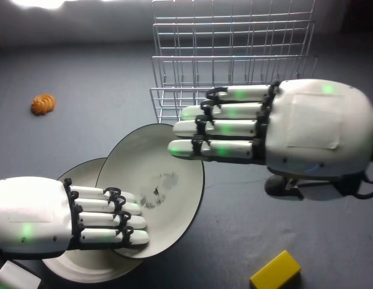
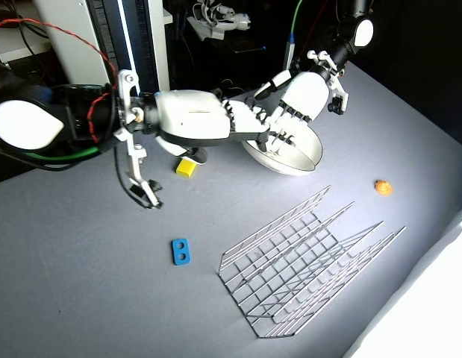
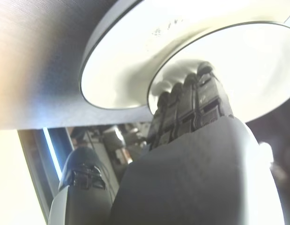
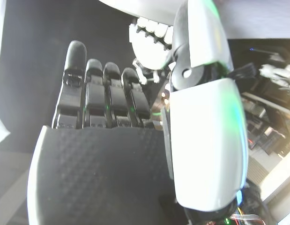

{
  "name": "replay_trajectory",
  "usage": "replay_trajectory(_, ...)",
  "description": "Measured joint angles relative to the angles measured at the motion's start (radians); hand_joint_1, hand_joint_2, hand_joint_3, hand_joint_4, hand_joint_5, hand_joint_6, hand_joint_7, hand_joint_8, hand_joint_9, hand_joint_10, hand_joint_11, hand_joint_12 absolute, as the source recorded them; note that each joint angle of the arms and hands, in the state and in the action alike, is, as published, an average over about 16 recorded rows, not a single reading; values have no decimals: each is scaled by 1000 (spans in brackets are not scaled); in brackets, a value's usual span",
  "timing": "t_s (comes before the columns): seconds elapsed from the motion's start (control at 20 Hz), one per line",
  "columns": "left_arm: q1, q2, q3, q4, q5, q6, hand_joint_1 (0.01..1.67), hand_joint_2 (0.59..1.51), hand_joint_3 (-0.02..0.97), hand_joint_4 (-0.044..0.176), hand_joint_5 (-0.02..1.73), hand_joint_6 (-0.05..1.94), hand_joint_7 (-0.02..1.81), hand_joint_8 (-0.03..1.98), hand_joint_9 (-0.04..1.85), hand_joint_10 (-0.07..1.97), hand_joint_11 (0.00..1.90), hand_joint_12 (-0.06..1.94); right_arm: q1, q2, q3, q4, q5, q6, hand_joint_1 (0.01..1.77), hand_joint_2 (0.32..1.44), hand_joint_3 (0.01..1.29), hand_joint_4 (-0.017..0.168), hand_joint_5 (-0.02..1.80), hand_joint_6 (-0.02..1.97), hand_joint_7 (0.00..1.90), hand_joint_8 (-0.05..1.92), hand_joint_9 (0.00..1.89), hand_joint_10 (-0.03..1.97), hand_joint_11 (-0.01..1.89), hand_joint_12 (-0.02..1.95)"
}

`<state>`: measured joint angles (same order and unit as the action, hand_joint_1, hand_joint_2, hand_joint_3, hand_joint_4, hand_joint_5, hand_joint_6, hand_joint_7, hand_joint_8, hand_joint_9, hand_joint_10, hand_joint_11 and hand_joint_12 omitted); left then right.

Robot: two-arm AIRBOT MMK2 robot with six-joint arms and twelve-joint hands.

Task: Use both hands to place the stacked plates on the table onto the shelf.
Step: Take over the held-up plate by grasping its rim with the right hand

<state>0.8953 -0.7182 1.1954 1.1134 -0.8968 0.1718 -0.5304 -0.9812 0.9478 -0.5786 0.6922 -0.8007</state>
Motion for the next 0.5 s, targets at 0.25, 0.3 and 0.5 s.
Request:
replay_trajectory(0.25, 1, -1, -2, -5, 3, 0, 14, 1151, 15, -3, 3, 5, -9, -17, -15, -17, 17, -21, 3, -92, 58, 34, 3, -56, 1224, 953, 21, 3, 47, 24, 47, 17, 68, 11, 17, 815)
replay_trajectory(0.3, 2, -1, -1, -6, 3, 0, 14, 1151, 15, -2, 3, 5, -10, -17, -15, -17, 17, -21, 4, -111, 71, 40, 1, -64, 1221, 953, 21, 3, 44, 24, 44, 17, 65, 11, 17, 802)
replay_trajectory(0.5, 5, -1, -1, -9, 2, 0, 14, 1152, 15, -2, 3, 6, -9, -17, -15, -18, 17, -21, 7, -178, 114, 66, -5, -90, 1205, 955, 22, 3, 34, 24, 36, 16, 53, 12, 17, 762)
